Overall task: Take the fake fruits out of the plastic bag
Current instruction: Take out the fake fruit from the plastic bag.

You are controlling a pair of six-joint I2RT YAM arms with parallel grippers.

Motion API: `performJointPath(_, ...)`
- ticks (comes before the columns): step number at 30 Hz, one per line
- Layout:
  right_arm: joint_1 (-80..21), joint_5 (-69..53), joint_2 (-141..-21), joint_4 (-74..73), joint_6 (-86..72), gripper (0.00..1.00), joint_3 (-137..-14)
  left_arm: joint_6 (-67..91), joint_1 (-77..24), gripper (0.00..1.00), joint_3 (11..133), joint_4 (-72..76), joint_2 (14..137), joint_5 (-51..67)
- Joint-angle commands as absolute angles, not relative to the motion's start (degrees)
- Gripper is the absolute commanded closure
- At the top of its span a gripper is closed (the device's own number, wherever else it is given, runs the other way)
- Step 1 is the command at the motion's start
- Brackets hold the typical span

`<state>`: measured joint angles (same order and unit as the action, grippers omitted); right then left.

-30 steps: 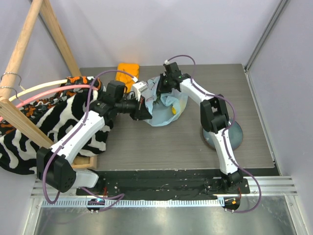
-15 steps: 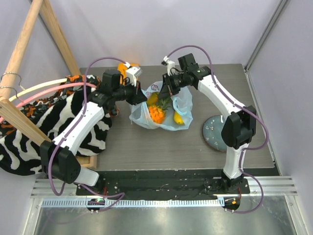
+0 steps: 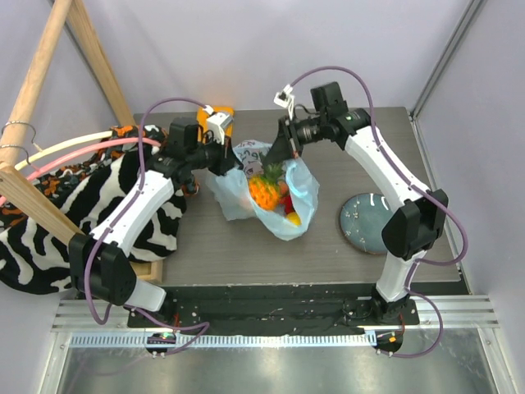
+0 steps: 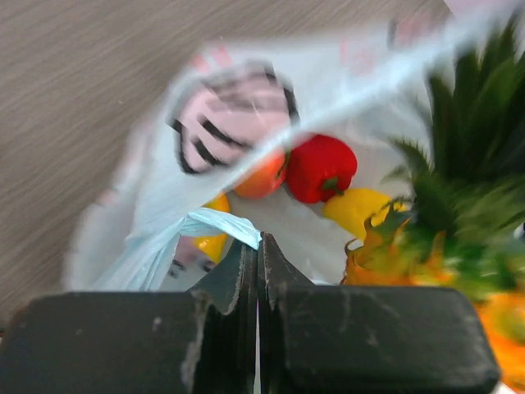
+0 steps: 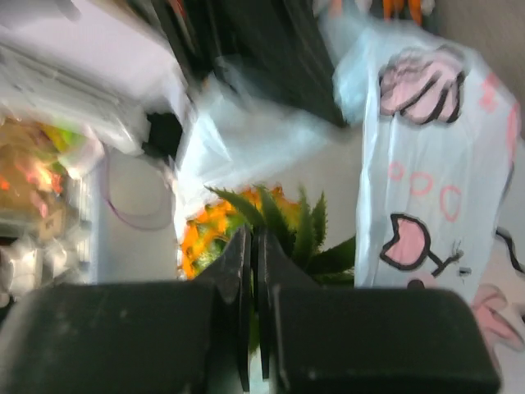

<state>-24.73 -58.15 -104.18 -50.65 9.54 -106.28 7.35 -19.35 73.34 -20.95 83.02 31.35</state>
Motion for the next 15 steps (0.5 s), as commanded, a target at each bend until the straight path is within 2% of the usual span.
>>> performJointPath(1, -21.7, -72.2, -101.3, 2.4, -40.9, 0.99, -100.2, 7.9, -18.8, 1.0, 72.0, -17.7, 82.2, 34.9)
performJointPath(2, -20.9, -71.0, -101.0, 17.8, -52.6, 0.99, -96.5, 8.0, -18.8, 1.0, 71.8, -17.7, 82.1, 35.0)
performJointPath(3, -20.4, -70.3, -101.5, 19.9, -55.7, 0.99, -96.7, 8.4, -18.7, 1.0, 71.7, -17.7, 81.8, 35.2)
performJointPath(4, -20.1, -69.6, -103.2, 15.3, -52.1, 0.99, -100.9, 8.5, -18.8, 1.0, 71.5, -17.5, 81.5, 35.5)
performJointPath(7, -17.5, -65.9, -104.7, 16.0, -51.7, 0.99, -101.2, 9.7, -18.8, 1.0, 70.8, -17.1, 80.5, 35.8)
performJointPath(11, -12.9, -58.5, -106.6, 9.5, -47.7, 0.99, -102.8, 9.9, -18.7, 1.0, 70.6, -17.8, 78.8, 36.1)
performJointPath(15, -6.9, -57.4, -110.4, 7.5, -46.8, 0.99, -106.4, 7.7, -18.5, 1.0, 71.4, -19.9, 78.4, 35.4)
